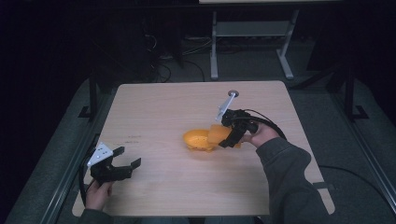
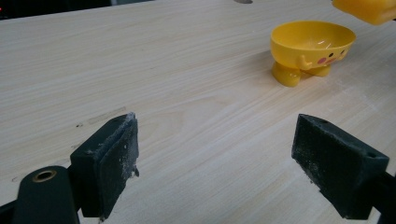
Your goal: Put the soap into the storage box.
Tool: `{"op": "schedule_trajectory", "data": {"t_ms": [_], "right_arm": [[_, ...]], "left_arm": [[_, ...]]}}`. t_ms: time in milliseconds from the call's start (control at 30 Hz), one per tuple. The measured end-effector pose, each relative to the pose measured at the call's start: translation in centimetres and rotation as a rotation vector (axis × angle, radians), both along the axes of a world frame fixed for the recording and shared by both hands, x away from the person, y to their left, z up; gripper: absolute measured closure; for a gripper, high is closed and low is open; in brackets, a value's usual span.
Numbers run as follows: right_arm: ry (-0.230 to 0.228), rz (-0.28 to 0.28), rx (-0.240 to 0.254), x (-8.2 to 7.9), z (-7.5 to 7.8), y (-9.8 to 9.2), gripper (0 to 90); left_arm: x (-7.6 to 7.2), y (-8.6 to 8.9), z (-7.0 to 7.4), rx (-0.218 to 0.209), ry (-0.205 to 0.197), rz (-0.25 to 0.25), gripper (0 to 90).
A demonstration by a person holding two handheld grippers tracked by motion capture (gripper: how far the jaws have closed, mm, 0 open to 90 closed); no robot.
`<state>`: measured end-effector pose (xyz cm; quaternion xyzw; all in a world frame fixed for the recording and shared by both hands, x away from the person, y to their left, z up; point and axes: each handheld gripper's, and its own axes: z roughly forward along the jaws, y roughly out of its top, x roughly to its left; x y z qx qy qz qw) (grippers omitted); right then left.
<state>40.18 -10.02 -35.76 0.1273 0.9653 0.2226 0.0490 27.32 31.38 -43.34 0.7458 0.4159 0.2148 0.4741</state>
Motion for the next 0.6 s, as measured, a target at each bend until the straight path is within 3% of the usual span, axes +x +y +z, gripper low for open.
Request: {"op": "schedule_trajectory", "data": {"t_ms": [600], "right_arm": [[-0.016,0.032,0.026,1.5,1.0,2.3,20.6]], "left_arm": [[0.0,0.1,0.0,-0.004,-0.002,0.004,14.1]]}}
